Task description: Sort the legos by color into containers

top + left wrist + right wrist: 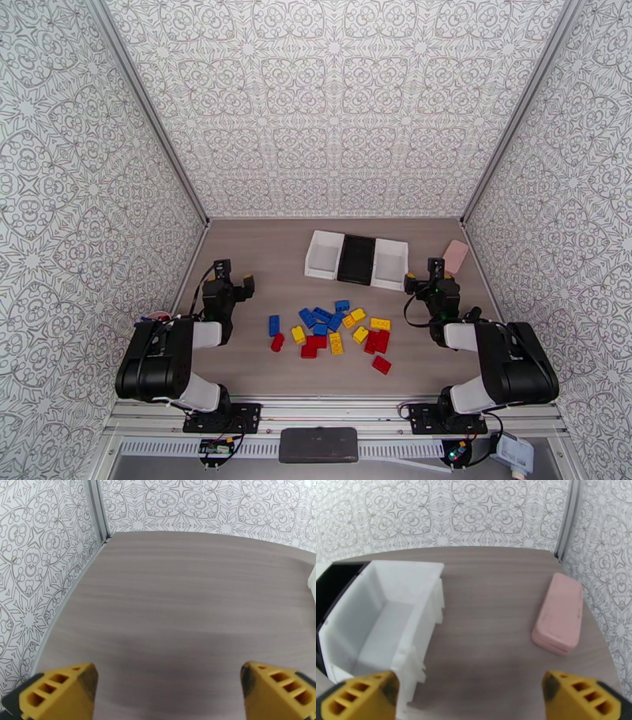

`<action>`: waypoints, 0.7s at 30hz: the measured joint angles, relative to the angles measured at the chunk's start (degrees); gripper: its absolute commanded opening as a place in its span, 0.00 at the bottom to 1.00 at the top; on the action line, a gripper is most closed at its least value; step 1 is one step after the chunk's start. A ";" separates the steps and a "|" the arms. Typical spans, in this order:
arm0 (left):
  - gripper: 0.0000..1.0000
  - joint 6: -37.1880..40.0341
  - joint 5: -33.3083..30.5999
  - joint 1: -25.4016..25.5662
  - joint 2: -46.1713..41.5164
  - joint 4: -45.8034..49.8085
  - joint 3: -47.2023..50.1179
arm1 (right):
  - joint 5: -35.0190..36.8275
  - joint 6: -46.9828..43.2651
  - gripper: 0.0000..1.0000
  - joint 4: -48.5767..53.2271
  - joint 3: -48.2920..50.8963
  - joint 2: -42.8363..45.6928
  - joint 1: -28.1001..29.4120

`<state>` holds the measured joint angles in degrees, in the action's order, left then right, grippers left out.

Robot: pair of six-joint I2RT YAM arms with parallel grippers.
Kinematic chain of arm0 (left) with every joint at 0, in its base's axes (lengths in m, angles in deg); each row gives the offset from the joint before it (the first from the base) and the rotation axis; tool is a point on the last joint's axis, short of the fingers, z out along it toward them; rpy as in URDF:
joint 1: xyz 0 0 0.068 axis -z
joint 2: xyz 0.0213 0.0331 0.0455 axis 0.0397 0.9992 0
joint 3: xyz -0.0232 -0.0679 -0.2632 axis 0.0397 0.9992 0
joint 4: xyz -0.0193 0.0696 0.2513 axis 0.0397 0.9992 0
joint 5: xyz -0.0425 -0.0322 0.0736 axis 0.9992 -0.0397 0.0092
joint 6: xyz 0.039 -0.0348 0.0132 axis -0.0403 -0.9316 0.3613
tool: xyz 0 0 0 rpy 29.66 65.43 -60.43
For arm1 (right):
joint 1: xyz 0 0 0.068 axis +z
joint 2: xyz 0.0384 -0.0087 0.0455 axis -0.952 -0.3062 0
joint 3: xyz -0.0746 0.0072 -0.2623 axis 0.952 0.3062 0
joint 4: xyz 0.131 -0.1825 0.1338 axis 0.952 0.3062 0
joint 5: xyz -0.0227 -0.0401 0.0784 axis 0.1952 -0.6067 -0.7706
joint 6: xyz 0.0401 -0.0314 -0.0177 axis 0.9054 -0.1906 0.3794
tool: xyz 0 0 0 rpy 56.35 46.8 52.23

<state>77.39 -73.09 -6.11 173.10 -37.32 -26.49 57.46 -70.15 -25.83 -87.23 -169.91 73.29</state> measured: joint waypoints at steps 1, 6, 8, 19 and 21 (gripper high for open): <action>1.00 0.00 0.00 0.00 0.00 0.00 0.00 | -0.02 0.00 0.99 0.00 0.00 0.00 0.00; 1.00 0.00 0.00 0.00 0.00 0.00 0.00 | 0.00 0.00 1.00 0.00 0.00 0.00 0.00; 1.00 0.00 0.00 -0.02 0.00 0.00 0.00 | 0.00 0.00 1.00 0.00 0.00 0.00 0.00; 1.00 0.09 -0.04 0.66 -1.11 1.75 -0.22 | -0.22 0.00 0.99 0.42 0.00 0.33 0.00; 0.99 0.44 -0.09 1.20 -3.15 3.67 -0.50 | -0.20 0.02 1.00 1.86 -0.09 1.49 0.00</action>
<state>77.83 -73.18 -4.91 169.96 -33.65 -26.99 57.26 -70.12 -23.97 -87.32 -168.42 73.29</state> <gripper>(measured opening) 0.996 0.995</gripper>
